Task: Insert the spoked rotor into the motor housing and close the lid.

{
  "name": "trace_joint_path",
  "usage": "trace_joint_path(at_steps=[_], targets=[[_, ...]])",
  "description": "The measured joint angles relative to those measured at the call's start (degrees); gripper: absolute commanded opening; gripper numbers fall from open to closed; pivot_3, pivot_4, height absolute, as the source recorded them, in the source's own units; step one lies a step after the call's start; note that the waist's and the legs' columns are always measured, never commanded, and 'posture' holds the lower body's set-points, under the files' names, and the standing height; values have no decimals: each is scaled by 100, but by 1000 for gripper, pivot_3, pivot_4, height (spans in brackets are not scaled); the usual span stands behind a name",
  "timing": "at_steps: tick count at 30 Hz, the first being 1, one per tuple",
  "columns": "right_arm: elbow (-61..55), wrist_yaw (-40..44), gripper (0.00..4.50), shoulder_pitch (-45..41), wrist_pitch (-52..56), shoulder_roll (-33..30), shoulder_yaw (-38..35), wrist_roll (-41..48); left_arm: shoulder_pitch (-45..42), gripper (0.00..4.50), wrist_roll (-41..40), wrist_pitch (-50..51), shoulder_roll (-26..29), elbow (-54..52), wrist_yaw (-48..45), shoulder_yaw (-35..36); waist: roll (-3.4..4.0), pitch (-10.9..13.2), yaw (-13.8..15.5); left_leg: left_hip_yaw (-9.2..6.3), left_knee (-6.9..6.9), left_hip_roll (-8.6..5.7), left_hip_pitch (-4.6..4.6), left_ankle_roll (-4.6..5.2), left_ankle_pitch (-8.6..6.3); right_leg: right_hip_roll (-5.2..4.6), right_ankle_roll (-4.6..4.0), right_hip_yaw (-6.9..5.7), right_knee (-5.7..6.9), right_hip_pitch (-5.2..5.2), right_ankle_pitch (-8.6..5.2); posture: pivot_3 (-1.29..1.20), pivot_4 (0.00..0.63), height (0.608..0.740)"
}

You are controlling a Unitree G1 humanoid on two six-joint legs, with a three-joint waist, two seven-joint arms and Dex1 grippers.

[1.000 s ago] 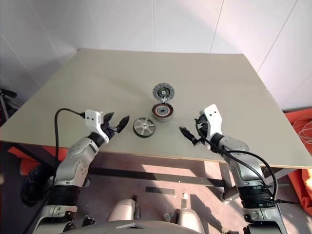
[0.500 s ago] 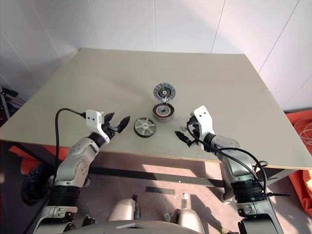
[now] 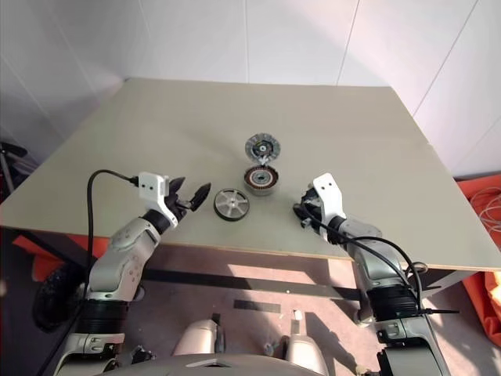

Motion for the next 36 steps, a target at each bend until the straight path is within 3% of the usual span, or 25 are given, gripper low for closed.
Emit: trace_joint_path(at_steps=[10, 19, 36], targets=[[27, -15, 664, -35, -42, 124, -60, -18, 0, 4500, 30, -167, 6, 240, -48, 7, 0, 0, -3, 0, 2, 0, 0, 0, 0, 0, 0, 0, 4, -2, 0, 0, 0, 740], [-90, -187, 664, -813, 128, 643, -73, 128, -7, 4500, 24, -201, -13, 400, -93, 18, 1, 0, -3, 0, 3, 1, 0, -3, 2, 0, -1, 1, 10, -4, 0, 0, 0, 740], [2320, -228, 664, -2188, -810, 1205, 351, -436, 4, 4500, 63, -219, -100, 458, 12, 7, 1, 1, -8, 0, 8, 1, -12, -10, 6, 0, -2, 0, 19, -15, 1, 0, 0, 740]])
